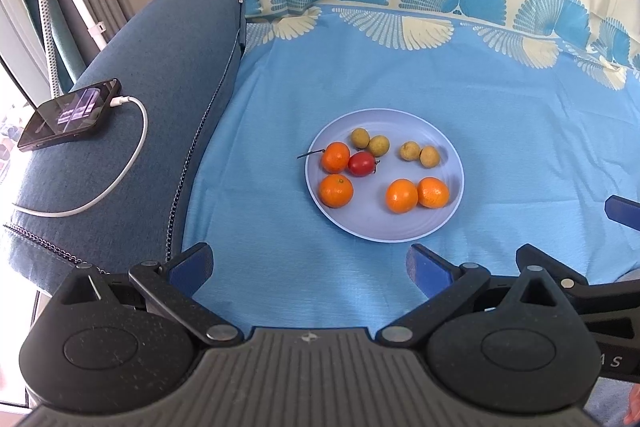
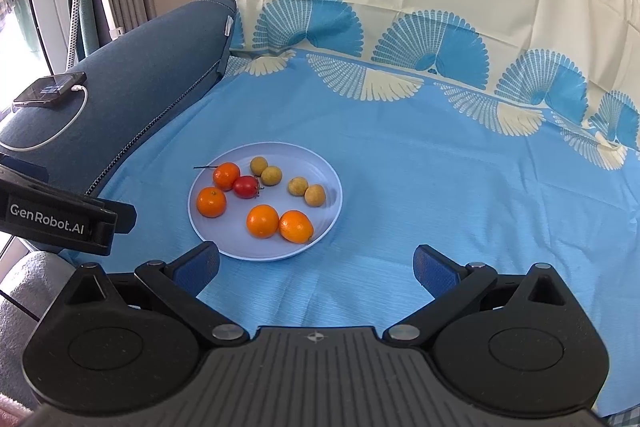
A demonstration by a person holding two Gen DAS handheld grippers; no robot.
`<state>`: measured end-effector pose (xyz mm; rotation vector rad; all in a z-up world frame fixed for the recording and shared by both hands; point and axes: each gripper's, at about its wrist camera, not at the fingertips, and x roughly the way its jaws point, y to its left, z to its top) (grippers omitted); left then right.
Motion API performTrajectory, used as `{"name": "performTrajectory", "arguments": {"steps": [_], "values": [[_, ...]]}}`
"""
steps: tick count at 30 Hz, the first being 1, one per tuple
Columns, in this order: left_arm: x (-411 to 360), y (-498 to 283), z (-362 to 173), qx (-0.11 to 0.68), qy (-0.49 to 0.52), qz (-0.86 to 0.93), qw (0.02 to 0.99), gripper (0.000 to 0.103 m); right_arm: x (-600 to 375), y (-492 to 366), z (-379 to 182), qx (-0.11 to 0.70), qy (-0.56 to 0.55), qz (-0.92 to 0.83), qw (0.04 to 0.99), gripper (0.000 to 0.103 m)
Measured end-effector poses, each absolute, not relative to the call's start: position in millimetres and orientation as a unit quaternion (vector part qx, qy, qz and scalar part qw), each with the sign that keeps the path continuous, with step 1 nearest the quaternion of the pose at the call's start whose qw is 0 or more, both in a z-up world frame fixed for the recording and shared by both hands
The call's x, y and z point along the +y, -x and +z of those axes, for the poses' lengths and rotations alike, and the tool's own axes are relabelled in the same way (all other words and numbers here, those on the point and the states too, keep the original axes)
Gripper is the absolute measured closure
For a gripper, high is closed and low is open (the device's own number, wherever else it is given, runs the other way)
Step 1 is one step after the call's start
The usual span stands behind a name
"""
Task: Organize fruits
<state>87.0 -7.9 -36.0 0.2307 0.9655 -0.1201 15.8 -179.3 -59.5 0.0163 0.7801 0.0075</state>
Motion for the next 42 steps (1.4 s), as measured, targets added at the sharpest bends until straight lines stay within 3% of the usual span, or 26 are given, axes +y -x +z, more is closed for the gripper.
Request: {"name": "performTrajectory", "arguments": {"steps": [42], "values": [[-9, -98, -50, 0.480, -0.122, -0.040, 0.868, 0.000, -181, -24, -67, 0.390, -0.006, 0.003, 0.921, 0.001]]}}
